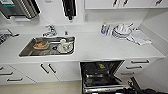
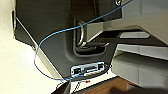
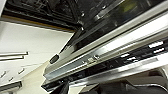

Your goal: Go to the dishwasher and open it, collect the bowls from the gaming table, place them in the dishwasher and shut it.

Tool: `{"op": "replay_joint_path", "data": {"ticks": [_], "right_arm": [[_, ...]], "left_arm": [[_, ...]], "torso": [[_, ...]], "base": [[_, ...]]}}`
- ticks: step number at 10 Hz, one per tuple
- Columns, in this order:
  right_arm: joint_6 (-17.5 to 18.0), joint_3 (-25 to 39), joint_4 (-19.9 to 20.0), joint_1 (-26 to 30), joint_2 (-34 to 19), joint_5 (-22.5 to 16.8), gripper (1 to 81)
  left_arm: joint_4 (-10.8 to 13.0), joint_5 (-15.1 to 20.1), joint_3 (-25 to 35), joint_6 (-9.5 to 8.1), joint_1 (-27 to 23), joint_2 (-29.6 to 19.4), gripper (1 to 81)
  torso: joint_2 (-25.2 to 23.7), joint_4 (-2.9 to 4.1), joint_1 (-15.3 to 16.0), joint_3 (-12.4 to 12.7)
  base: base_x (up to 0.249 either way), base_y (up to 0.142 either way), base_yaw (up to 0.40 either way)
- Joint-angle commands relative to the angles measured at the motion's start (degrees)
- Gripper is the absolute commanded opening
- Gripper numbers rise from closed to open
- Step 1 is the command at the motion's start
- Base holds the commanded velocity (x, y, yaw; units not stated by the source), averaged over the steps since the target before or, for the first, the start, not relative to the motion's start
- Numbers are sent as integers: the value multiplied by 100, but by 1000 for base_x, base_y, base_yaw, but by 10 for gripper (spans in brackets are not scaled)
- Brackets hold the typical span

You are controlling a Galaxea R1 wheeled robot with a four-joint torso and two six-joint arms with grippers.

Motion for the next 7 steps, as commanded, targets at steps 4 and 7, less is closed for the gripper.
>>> {"op": "replay_joint_path", "data": {"ticks": [4, 7], "right_arm": [[-517, -368, -482, -1349, 152, -206, 811], [-535, -1500, -807, -2106, 977, -92, 811]], "left_arm": [[-167, 359, -342, -22, 40, 22, 811], [-176, 438, -456, -22, 31, 92, 811]], "torso": [[0, 0, 0, 0], [0, 0, 0, 0]], "base": [[0, 0, 0], [0, 0, 0]]}}
